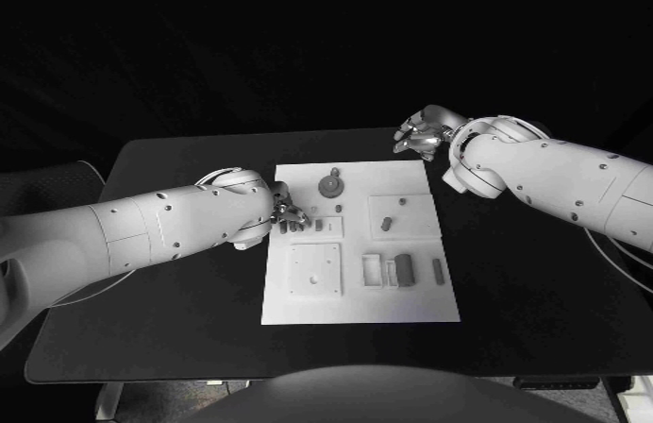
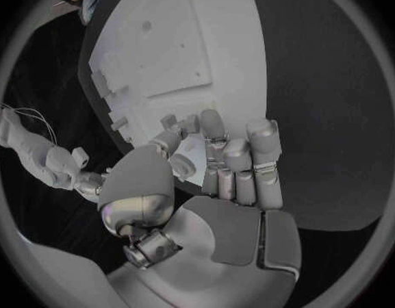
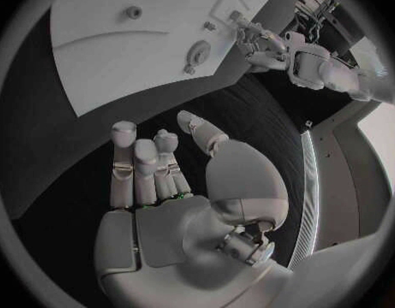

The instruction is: Assemble the parts on the task board

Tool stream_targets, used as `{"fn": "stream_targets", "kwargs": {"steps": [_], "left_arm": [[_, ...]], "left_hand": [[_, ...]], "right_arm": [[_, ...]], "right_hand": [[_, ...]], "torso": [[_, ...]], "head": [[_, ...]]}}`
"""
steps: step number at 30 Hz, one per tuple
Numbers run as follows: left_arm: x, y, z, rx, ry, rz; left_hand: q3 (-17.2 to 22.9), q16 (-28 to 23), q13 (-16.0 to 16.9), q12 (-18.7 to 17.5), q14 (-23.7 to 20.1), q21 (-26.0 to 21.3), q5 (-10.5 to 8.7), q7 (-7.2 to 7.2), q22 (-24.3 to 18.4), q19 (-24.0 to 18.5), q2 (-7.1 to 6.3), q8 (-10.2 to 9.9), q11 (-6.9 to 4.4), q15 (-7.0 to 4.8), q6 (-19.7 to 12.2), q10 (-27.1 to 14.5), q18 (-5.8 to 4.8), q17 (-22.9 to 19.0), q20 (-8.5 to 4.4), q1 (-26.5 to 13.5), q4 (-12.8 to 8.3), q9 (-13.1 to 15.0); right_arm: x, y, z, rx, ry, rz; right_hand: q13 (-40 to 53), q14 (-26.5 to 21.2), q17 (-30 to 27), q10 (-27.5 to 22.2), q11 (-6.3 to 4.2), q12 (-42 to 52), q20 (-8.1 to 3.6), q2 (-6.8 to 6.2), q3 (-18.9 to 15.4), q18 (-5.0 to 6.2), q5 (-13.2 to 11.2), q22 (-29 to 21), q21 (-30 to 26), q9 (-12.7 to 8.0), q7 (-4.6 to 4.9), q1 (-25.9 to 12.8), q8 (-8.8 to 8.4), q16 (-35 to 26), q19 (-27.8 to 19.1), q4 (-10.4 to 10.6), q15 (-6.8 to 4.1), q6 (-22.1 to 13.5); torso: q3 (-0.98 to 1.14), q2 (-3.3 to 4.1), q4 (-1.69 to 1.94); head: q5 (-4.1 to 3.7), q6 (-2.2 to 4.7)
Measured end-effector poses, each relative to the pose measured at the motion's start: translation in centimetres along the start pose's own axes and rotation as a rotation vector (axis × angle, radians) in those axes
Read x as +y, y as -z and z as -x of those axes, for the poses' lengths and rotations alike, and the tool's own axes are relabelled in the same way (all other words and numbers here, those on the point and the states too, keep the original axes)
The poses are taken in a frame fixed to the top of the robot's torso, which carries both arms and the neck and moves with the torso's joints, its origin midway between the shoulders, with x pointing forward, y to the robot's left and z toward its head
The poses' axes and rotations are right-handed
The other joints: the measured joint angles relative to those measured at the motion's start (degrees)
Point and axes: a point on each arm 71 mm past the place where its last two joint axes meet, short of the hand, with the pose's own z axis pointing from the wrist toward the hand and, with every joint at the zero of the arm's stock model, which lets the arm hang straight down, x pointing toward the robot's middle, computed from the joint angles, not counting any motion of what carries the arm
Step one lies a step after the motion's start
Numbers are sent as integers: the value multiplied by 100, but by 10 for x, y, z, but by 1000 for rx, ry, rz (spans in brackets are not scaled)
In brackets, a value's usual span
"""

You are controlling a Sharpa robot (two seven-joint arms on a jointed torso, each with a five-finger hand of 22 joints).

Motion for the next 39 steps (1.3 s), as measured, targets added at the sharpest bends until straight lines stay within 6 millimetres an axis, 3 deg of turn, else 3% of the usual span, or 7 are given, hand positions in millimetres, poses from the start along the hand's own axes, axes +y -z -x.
{"fn": "stream_targets", "kwargs": {"steps": [13,39], "left_arm": [[2,0,1,-8,7,0],[2,1,0,-9,36,-14]], "left_hand": [[0,0,0,0,-9,0,0,-10,4,0,0,0,9,10,-11,-9,0,-1,1,0,0,-1],[-32,0,-4,22,12,0,48,-5,2,1,68,-1,7,-8,-5,-4,2,-2,2,68,-32,-3]], "right_arm": [[0,0,0,0,0,-1],[-1,0,0,2,0,-3]], "right_hand": [[-4,0,0,0,0,0,0,0,0,0,0,0,0,1,-2,0,0,0,0,0,0,2],[-3,0,0,0,0,0,1,0,0,0,0,0,0,1,-2,0,0,0,-1,0,0,2]], "torso": [[-8,1,2],[-4,1,2]], "head": [[-3,9],[-13,25]]}}
